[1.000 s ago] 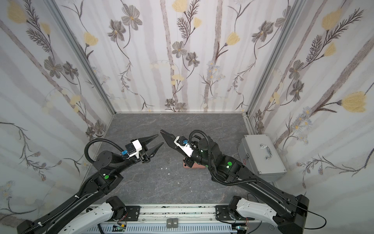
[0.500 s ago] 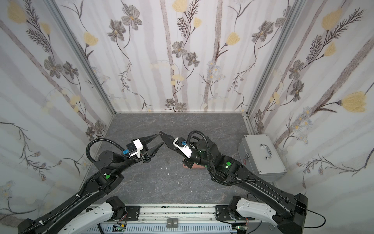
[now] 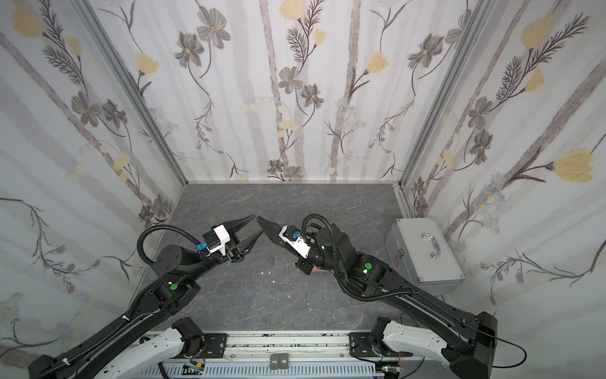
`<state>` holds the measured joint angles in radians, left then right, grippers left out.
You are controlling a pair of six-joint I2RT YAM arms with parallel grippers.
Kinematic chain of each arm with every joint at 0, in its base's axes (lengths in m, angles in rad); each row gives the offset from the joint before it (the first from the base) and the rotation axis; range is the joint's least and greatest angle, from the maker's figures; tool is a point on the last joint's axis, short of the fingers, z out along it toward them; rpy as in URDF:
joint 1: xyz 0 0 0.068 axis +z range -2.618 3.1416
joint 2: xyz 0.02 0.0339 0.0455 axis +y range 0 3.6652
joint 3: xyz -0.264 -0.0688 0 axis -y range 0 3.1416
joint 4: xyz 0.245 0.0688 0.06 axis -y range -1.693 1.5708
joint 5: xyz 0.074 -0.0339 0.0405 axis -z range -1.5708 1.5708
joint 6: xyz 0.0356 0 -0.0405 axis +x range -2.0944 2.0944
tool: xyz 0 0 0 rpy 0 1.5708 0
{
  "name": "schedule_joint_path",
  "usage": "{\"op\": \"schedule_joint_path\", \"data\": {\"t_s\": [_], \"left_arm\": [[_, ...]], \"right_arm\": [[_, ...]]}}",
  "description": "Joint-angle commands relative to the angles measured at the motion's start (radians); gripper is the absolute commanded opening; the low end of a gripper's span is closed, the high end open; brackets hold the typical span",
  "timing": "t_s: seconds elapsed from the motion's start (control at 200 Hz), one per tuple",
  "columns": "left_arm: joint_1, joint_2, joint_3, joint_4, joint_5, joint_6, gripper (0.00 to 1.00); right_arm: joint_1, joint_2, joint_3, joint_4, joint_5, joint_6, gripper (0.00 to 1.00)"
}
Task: Take the phone out of the phone case
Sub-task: Remove the phone case from the phone.
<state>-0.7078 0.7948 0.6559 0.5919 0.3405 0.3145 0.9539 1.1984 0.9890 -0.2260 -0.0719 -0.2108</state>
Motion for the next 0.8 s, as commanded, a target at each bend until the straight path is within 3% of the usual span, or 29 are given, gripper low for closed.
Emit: {"op": "schedule_joint_path", "data": {"t_s": [0.0,0.24,0.794], "left_arm": [[0.000,0.007,0.004,0.033,0.000,0.011,0.44],[0.001,0.014,-0.001,0.033,0.008,0.011,0.40],[0.001,0.013,-0.002,0.037,0.003,0.008,0.43]], "right_arm": [[0.000,0.004,0.012,0.061,0.012,-0.011,0.00],[-0.001,0.000,0.005,0.088,0.028,0.003,0.00],[0.000,0.000,0.006,0.087,0.032,0.005,0.00]]}}
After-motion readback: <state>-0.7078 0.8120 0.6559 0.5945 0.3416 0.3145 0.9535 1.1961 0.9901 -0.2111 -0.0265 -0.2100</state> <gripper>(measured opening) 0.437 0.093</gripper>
